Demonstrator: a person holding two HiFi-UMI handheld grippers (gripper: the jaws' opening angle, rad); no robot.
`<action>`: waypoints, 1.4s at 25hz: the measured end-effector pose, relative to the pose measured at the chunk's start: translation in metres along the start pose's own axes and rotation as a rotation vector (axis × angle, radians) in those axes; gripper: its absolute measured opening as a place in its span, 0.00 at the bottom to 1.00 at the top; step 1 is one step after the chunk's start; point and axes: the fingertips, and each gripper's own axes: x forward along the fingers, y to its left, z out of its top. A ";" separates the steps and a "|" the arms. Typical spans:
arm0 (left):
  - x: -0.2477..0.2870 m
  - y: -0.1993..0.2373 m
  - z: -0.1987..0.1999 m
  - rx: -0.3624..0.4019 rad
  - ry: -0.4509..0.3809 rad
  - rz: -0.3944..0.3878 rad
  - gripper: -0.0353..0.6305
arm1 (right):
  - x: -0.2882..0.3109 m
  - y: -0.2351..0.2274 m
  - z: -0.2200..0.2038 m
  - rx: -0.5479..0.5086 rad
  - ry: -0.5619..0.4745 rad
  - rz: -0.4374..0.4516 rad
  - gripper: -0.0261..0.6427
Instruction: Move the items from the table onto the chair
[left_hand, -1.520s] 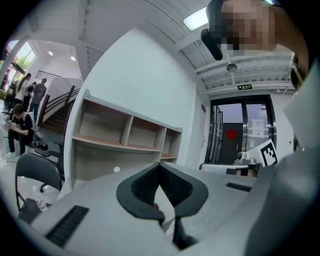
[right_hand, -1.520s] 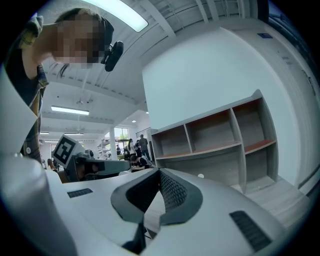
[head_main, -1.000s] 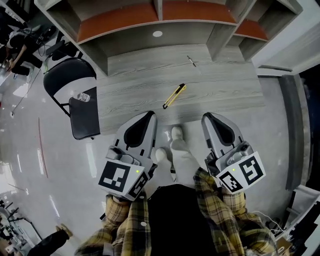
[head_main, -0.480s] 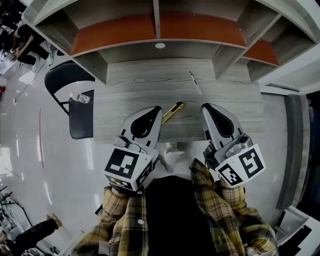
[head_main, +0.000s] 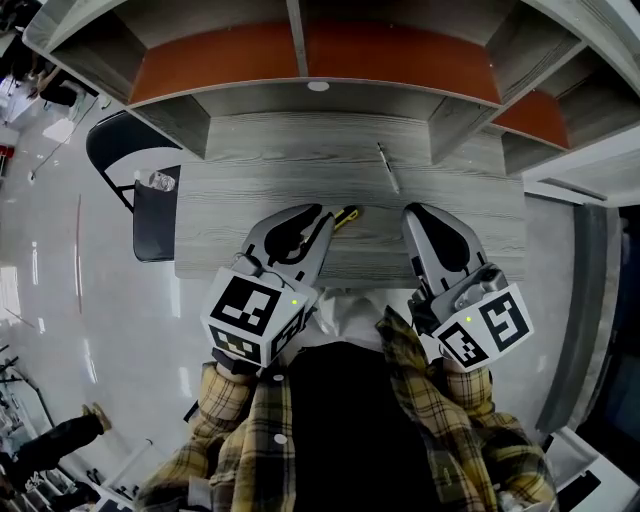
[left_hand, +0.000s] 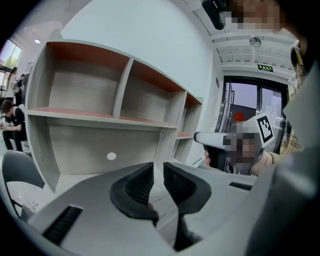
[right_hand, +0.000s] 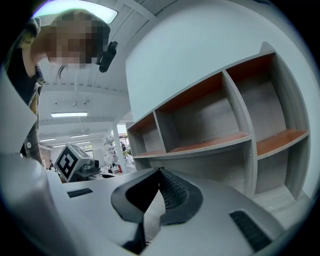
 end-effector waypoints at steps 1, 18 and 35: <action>0.004 0.002 -0.004 0.008 0.019 -0.001 0.14 | 0.002 -0.003 -0.001 0.005 0.003 0.000 0.07; 0.095 0.046 -0.199 0.153 0.569 -0.096 0.31 | 0.005 -0.020 -0.048 0.132 0.074 -0.112 0.07; 0.138 0.059 -0.267 0.215 0.749 -0.048 0.33 | -0.023 -0.050 -0.064 0.209 0.060 -0.209 0.07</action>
